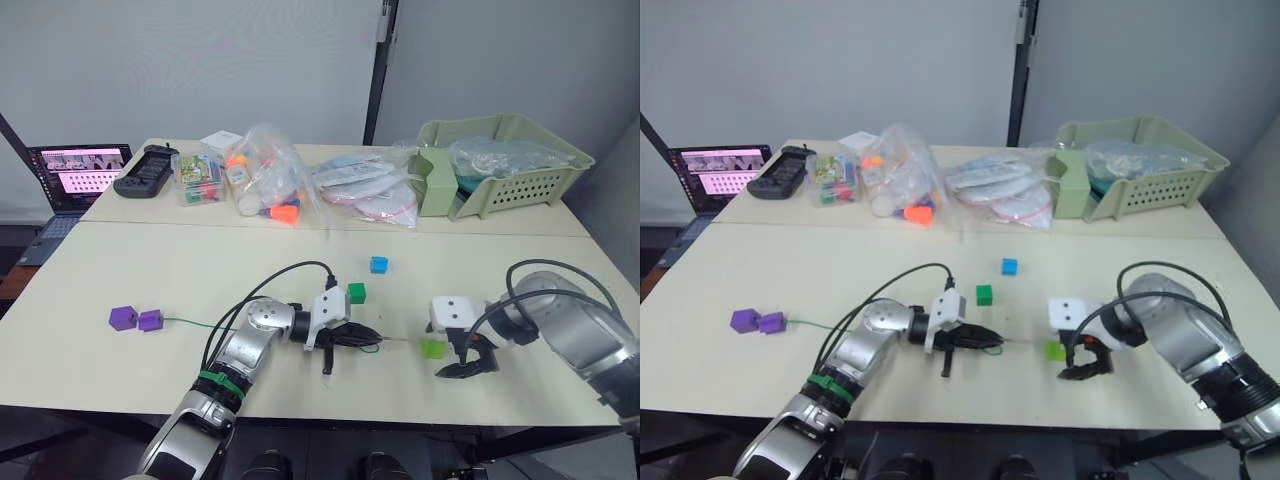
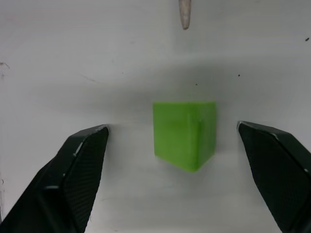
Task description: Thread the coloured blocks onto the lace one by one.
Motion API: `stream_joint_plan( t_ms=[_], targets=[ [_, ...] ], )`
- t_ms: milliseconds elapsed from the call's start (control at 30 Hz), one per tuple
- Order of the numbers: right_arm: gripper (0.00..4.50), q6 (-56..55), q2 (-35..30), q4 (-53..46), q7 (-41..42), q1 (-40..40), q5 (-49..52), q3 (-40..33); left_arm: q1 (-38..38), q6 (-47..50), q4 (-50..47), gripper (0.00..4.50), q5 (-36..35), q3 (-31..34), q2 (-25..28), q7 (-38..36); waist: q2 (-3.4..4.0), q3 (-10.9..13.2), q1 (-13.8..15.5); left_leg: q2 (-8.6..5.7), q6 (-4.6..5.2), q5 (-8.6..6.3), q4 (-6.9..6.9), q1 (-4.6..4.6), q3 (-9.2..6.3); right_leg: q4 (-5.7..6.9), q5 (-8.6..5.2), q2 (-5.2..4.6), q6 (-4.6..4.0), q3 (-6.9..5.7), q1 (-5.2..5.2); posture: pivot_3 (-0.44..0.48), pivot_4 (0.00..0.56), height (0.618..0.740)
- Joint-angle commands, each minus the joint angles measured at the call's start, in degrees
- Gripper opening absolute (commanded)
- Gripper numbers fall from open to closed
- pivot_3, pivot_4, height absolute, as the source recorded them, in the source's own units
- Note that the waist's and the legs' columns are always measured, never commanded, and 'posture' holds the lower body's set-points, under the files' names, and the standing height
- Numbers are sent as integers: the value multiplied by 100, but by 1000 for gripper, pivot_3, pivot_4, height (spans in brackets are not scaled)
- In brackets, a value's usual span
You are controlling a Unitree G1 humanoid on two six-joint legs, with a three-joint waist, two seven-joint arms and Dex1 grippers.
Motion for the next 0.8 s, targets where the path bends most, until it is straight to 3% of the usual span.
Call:
stream_joint_plan(
  t_ms=[33, 233, 800],
  targets=[
    [3254, 176, 55, -51, 150, -13, -64, -25, -35, -48, -170, 0, 3, 17, 10, 24, 0, 0, 0, 0, 0, 0, 0, 0, 0, 0, 0, 0, 0, 0, 0, 0, 150, 734],
    [1268, 381, 107, -148, 159, 38, -154, -58, -33, -48, -165, 0, 15, -19, 4, 25, 0, 0, 24, -1, 0, 0, 1, 0, 1, 0, 0, -1, 0, 0, 1, 0, 150, 734],
    [1260, 1476, 198, -1255, -117, 344, 88, -302, -104, 49, -75, 0, 434, -395, -159, 161, 0, 0, 28, -1, 0, 0, 2, -1, 1, 1, 0, 1, 0, 0, -1, 0, 150, 734]
  ],
)
